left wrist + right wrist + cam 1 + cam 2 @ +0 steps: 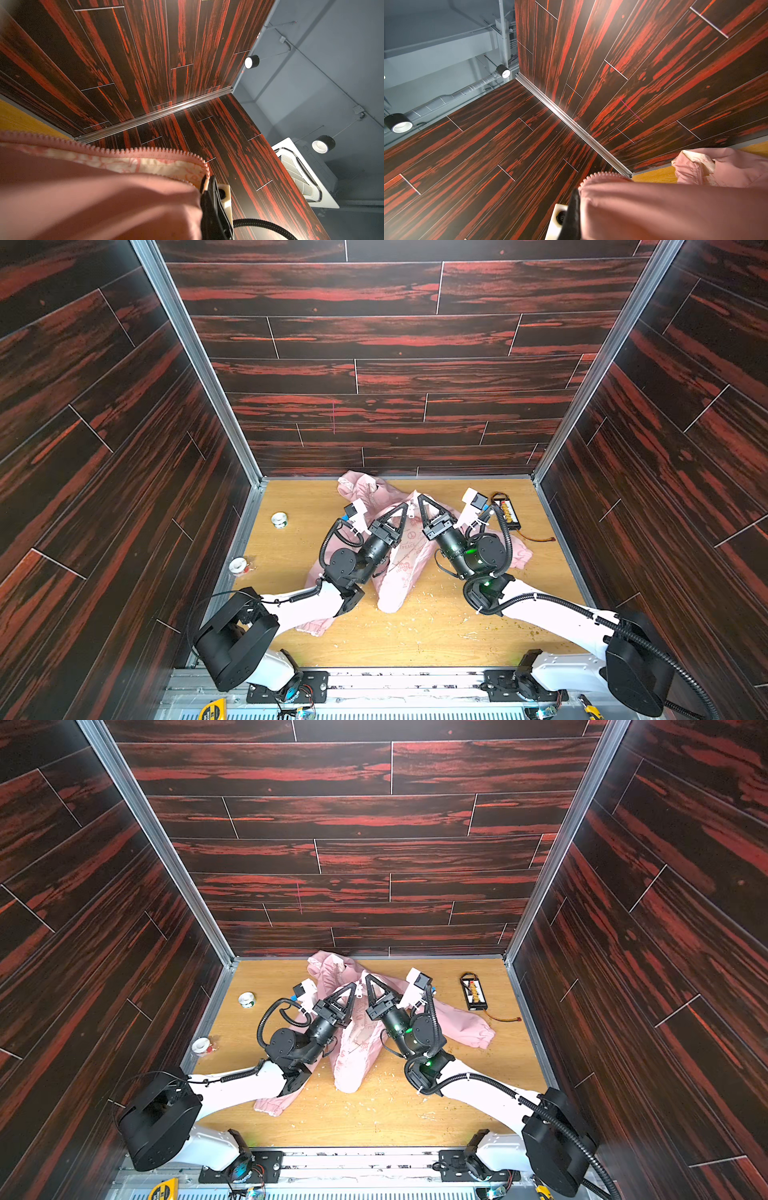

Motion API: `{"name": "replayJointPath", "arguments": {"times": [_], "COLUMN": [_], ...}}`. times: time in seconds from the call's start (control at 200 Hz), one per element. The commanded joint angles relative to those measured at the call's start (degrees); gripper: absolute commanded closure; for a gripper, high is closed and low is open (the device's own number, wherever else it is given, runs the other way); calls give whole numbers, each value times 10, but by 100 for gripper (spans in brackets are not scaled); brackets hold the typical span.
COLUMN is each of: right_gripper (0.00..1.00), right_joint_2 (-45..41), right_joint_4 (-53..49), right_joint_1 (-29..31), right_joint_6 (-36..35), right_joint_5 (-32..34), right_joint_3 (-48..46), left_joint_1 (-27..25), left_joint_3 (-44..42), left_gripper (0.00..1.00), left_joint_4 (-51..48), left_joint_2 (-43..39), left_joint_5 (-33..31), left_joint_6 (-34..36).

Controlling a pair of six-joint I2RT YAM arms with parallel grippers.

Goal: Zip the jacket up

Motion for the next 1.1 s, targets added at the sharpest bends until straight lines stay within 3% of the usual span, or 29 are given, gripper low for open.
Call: {"name": "replayJointPath", "arguments": {"times": [0.0,1.092], "right_gripper": [100,100], "right_joint_2": [-7,-8], "right_joint_4": [21,23], "right_joint_1": [5,5], "right_joint_6": [8,15], "right_joint_5": [4,-8], "right_joint_3": [4,4], "left_joint_1": [-3,-6], "left_joint_3": [14,32], "left_gripper": [100,100], "left_joint_4": [31,31], "left_joint_2": [-17,-15], "left_joint_5": [5,8], "left_joint_6": [-1,-2]}}
